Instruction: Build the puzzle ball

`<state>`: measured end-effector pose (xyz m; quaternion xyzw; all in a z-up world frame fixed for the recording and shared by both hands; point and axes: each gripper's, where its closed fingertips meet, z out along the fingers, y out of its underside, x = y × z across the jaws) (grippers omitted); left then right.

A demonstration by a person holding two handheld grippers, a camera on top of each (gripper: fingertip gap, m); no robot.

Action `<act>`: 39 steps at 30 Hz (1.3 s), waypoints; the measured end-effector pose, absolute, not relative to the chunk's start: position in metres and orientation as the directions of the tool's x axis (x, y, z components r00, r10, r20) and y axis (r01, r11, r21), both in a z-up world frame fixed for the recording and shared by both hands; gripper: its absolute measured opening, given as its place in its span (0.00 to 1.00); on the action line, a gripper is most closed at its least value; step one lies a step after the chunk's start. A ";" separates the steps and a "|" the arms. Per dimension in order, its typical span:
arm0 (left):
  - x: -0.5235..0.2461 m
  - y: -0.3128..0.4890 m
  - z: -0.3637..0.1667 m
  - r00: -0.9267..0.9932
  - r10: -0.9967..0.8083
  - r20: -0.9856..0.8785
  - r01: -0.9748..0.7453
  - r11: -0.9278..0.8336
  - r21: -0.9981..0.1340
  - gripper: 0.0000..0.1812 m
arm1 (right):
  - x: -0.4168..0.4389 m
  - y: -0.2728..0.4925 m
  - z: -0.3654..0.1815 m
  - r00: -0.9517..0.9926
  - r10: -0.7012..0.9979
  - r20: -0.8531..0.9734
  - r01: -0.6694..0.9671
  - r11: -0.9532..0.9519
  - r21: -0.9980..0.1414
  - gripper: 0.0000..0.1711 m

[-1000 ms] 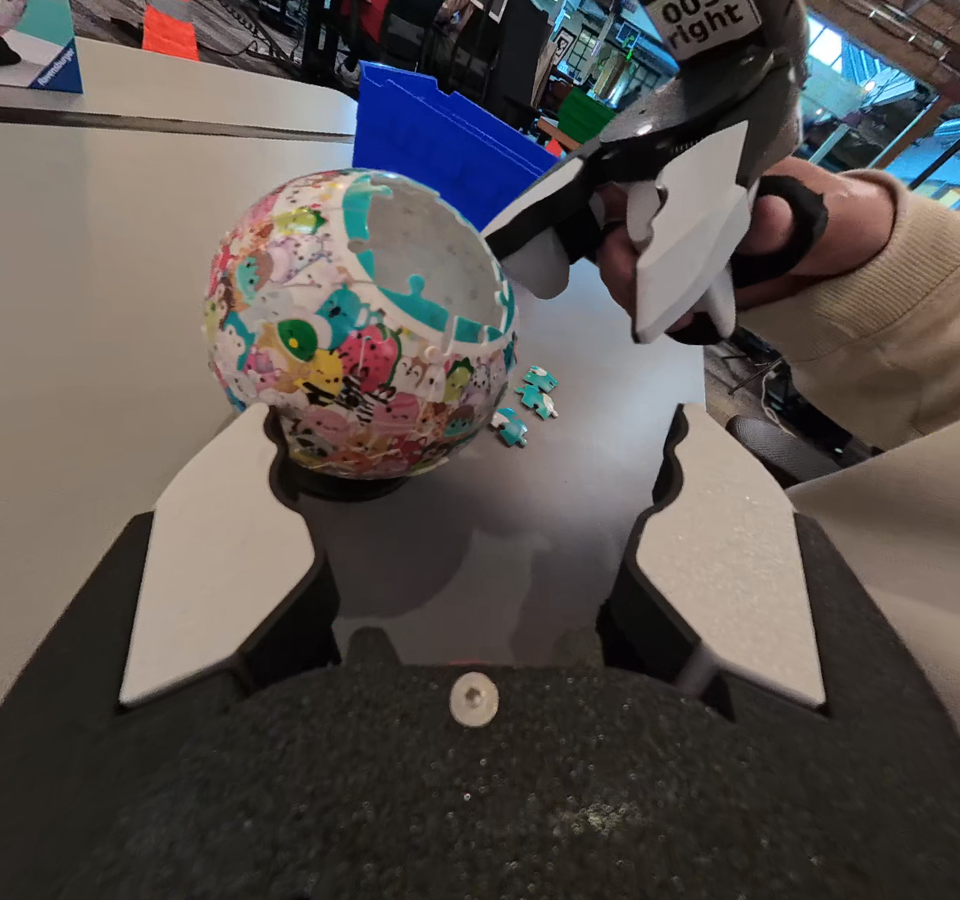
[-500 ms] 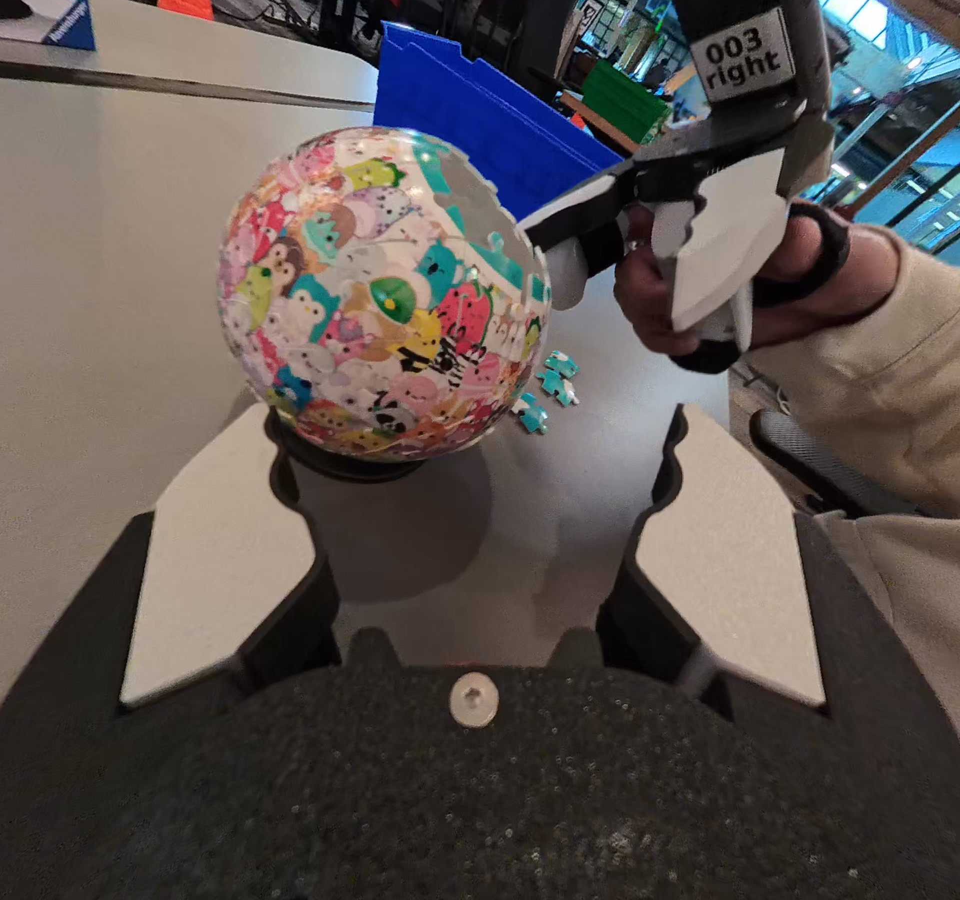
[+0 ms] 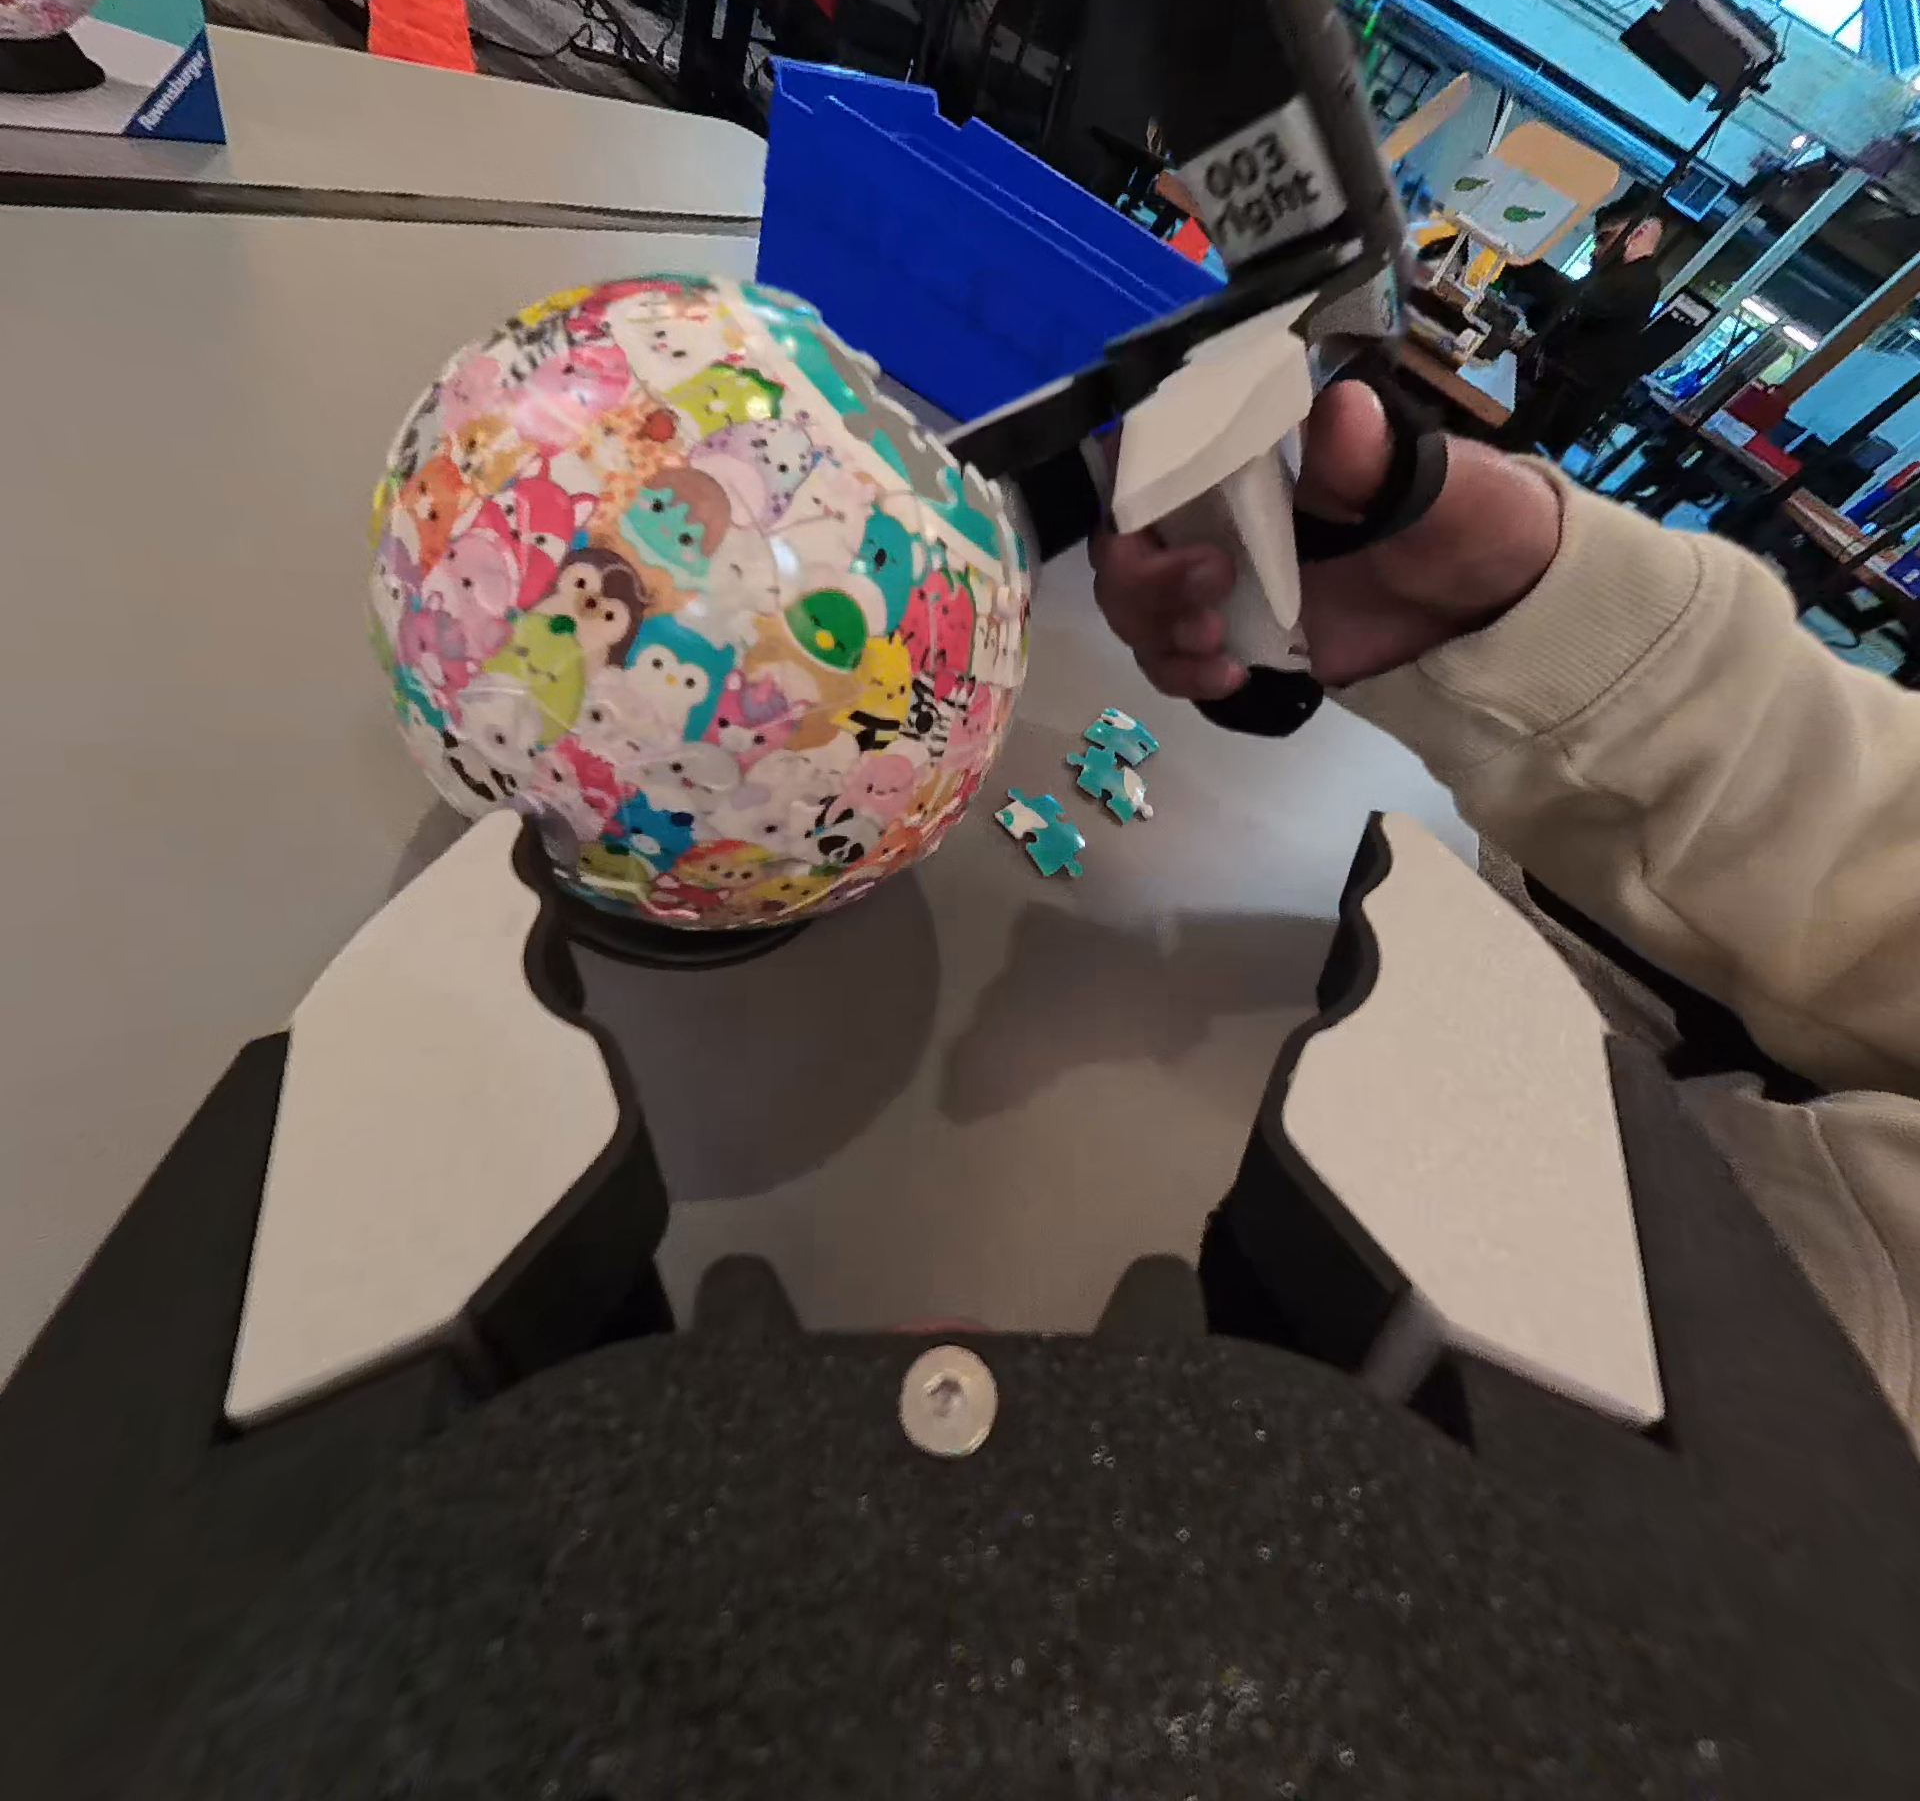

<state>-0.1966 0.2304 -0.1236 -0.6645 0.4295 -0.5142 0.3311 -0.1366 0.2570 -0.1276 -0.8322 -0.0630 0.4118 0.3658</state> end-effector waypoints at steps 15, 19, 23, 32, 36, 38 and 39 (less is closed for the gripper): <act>-0.188 0.219 -0.143 0.165 -0.901 0.401 -0.293 -0.433 -0.852 0.76 | -0.128 0.264 -0.107 0.585 0.427 -0.690 -0.293 -0.681 -0.671 0.69; -0.184 0.219 -0.142 0.170 -0.894 0.415 -0.281 -0.448 -0.849 0.78 | -0.131 0.261 -0.110 0.548 0.423 -0.722 -0.311 -0.698 -0.645 0.69; -0.183 0.220 -0.149 0.174 -0.891 0.419 -0.305 -0.453 -0.838 0.78 | -0.134 0.256 -0.105 0.581 0.448 -0.680 -0.285 -0.671 -0.685 0.71; -0.218 0.238 -0.096 0.056 -0.946 0.319 -0.275 -0.322 -0.906 0.53 | -0.135 0.251 -0.131 0.753 0.387 -0.532 -0.256 -0.573 -0.779 0.69; -0.220 0.266 -0.089 0.066 -0.975 0.211 -0.290 -0.221 -0.931 0.59 | -0.141 0.259 -0.137 0.825 0.326 -0.462 -0.238 -0.540 -0.807 0.72; -0.214 0.275 -0.101 0.044 -0.962 0.269 -0.331 -0.268 -0.905 0.66 | -0.142 0.264 -0.140 0.846 0.312 -0.433 -0.223 -0.532 -0.817 0.73; -0.210 0.276 -0.108 0.019 -0.953 0.303 -0.350 -0.290 -0.891 0.68 | -0.143 0.265 -0.141 0.850 0.306 -0.430 -0.220 -0.535 -0.816 0.73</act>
